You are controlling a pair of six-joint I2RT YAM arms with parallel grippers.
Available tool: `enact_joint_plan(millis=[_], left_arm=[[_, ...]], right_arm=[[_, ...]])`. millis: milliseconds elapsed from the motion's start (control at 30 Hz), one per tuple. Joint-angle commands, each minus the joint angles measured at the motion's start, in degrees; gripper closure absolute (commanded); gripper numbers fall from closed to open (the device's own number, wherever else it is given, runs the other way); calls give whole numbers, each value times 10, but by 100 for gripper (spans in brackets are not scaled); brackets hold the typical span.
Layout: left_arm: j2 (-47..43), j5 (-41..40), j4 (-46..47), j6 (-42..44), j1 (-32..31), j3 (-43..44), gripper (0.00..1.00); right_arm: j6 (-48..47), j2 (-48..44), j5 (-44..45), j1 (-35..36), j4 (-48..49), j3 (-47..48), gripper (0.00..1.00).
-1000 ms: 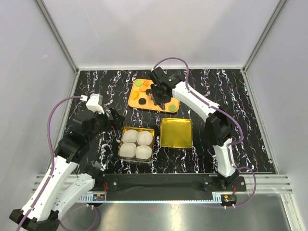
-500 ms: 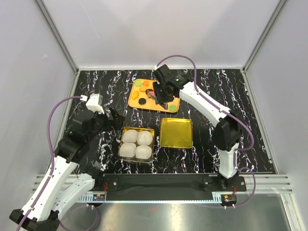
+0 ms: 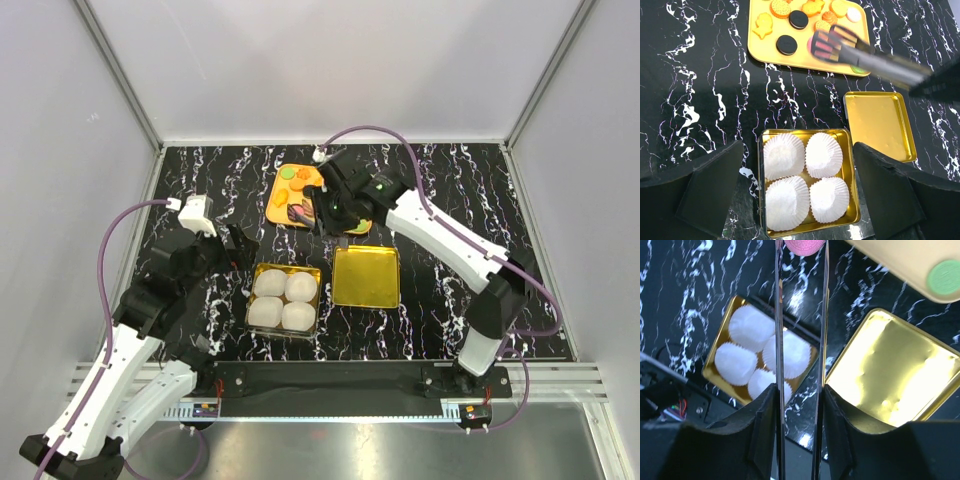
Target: Pack the cookies
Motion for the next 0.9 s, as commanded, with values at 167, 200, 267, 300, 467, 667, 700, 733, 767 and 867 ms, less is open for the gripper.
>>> enact_joint_plan(millis=[167,200,267,300,467,667,700,733,767,867], left_arm=[[-1,-24,12,0,6,5,1],[0,-25,12,0,6,6,1],[1,-27,11,0,6,6,1],[1,-28,11,0,6,6,1],[2,-28,11,0,7,6,1],[2,-31,10,-1,7,6,1],[1,-31,10,0,7,5,1],[1,-31,11,-1,6,5,1],[2,-31,10,-1,7,6,1],[1,-30,10,-1,7,5,1]], right_arm=[[32,-64,-7,82,3,-45,55],[35,-72,-7,89,4,-50,55],[43,-78,-7,111,6,-66,55],[45,-82,-7,118,6,-71,55],[56,-83,8,155,13,-94,54],[58,-53,2,175,30,-103,53],[59,-50,1,177,32,-103,53],[58,-46,1,177,34,-104,53],[58,-42,2,178,35,-104,53],[58,-35,-1,179,43,-107,52]])
